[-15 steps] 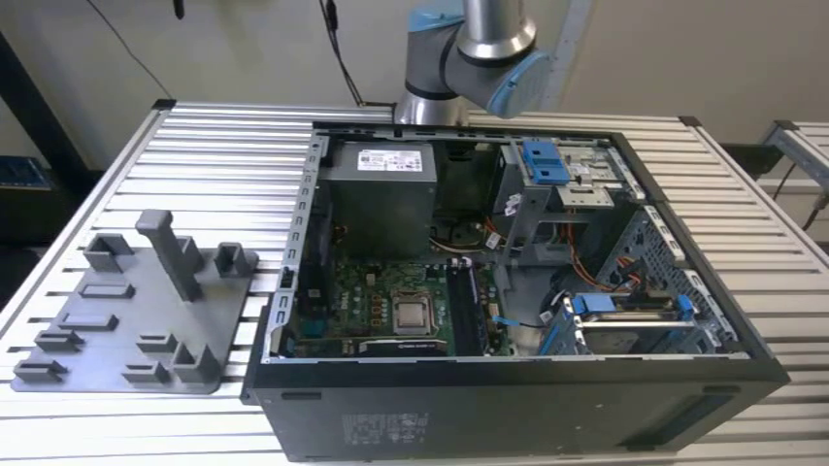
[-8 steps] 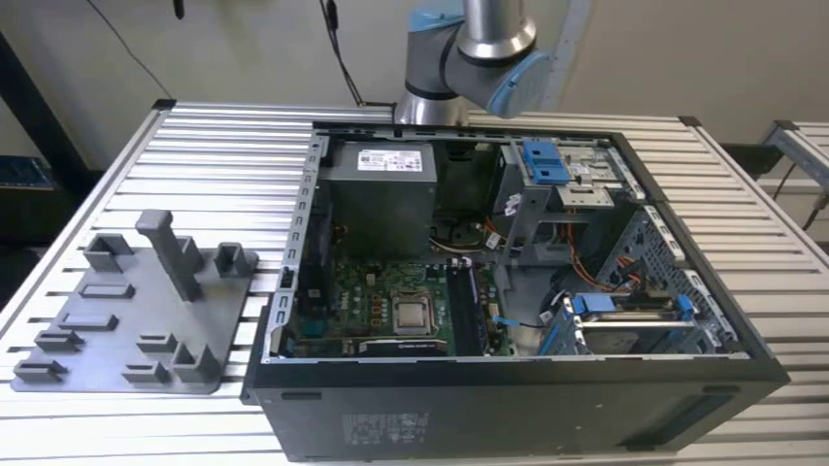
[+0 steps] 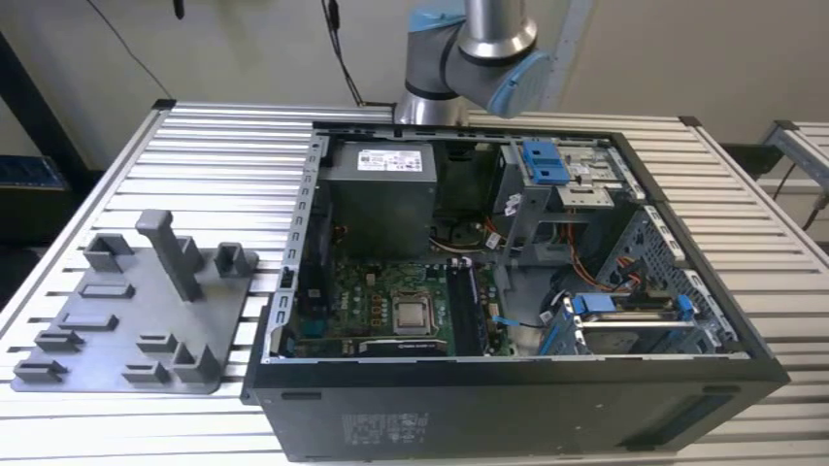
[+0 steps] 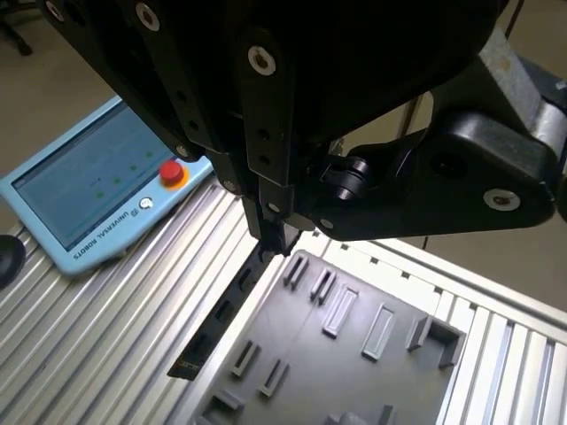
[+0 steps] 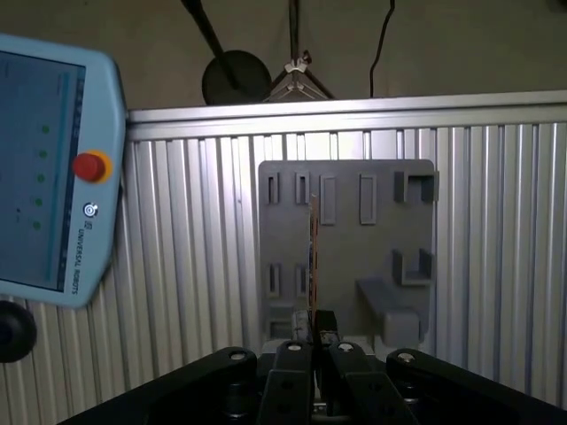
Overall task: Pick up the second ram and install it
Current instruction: 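Pick up the second ram and move it above second insertion slot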
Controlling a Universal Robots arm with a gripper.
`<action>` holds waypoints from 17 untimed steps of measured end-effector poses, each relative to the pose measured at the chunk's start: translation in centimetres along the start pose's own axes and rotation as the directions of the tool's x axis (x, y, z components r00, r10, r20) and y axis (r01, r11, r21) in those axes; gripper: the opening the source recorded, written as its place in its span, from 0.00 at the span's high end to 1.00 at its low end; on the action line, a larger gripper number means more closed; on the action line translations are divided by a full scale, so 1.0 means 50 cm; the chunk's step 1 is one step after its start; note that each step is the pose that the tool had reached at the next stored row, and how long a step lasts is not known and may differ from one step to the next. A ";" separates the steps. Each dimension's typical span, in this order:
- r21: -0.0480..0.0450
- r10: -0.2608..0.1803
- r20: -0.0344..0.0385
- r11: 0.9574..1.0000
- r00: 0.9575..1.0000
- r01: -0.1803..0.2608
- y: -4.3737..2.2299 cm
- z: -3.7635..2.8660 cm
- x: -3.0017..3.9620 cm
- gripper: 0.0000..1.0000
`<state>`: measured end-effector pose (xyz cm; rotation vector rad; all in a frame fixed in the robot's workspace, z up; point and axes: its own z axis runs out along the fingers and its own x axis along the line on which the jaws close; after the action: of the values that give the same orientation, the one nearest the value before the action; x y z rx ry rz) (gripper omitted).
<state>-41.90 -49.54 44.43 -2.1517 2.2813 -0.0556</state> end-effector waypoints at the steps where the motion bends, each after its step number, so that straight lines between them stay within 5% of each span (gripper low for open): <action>1: 0.000 0.000 0.000 1.000 1.000 0.000 -0.001 0.000 0.000 0.86; 17: 0.000 0.000 0.000 1.000 1.000 0.000 -0.012 0.000 -0.001 0.86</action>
<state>-41.31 -49.54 44.43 -2.1516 2.2814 -0.0556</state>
